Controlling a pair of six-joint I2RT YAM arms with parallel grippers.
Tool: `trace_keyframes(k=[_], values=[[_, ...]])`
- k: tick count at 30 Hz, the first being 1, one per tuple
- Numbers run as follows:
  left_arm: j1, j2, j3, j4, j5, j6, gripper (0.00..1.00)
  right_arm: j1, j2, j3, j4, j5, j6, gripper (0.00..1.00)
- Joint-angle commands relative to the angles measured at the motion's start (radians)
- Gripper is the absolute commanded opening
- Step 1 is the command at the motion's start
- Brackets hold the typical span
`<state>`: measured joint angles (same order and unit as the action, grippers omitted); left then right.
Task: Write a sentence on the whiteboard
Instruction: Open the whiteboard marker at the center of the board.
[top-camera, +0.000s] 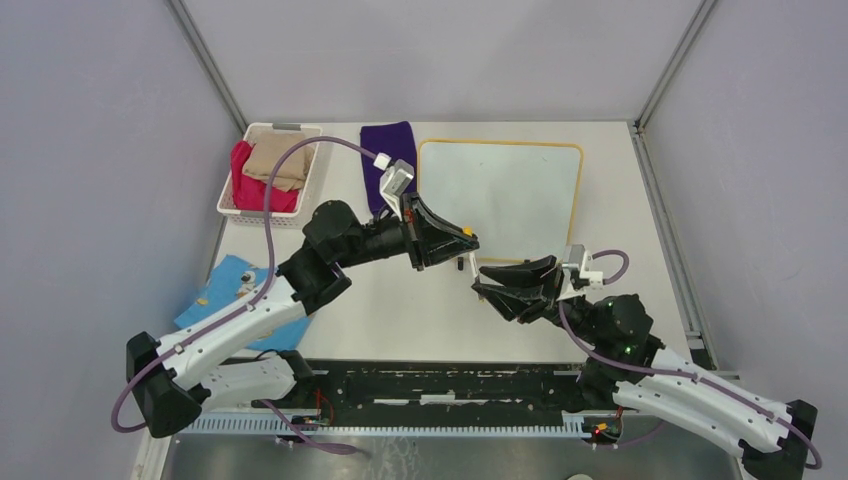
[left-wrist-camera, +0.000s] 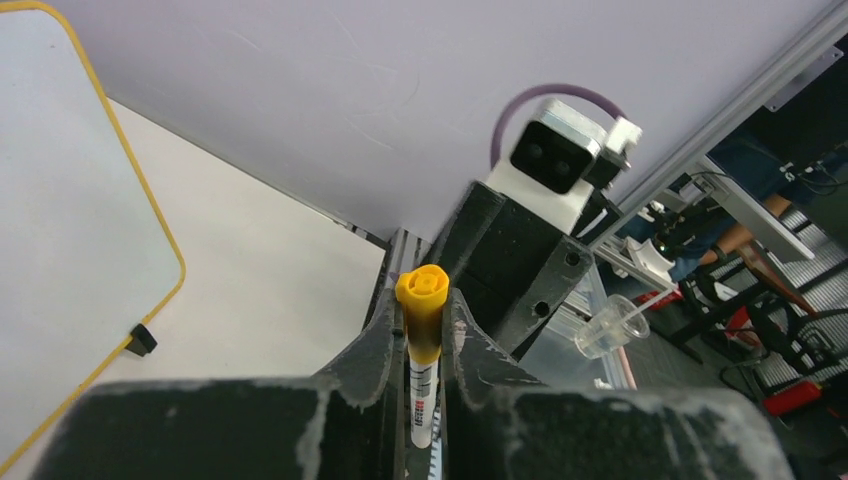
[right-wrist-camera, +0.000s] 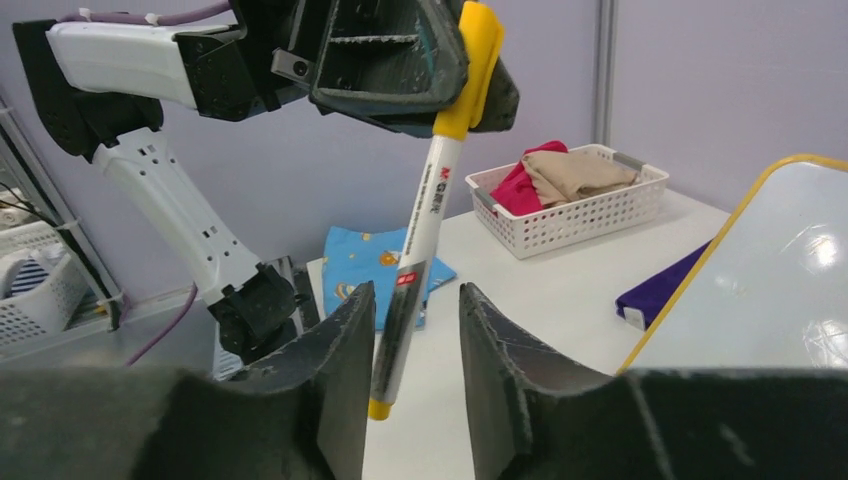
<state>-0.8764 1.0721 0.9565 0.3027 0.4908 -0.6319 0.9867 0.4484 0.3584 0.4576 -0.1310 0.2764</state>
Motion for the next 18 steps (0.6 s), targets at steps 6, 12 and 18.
trace_keyframes(k=[6, 12, 18], values=[[-0.012, -0.056, -0.001, 0.033, 0.063, 0.000, 0.02, 0.000, 0.085, 0.128, 0.020, -0.062, 0.015, 0.62], [-0.012, -0.084, -0.016, 0.033, 0.084, 0.007, 0.02, -0.001, 0.136, 0.161, 0.091, -0.110, 0.057, 0.61], [-0.012, -0.104, -0.029, 0.026, 0.087, 0.018, 0.02, -0.002, 0.184, 0.186, 0.143, -0.146, 0.091, 0.60]])
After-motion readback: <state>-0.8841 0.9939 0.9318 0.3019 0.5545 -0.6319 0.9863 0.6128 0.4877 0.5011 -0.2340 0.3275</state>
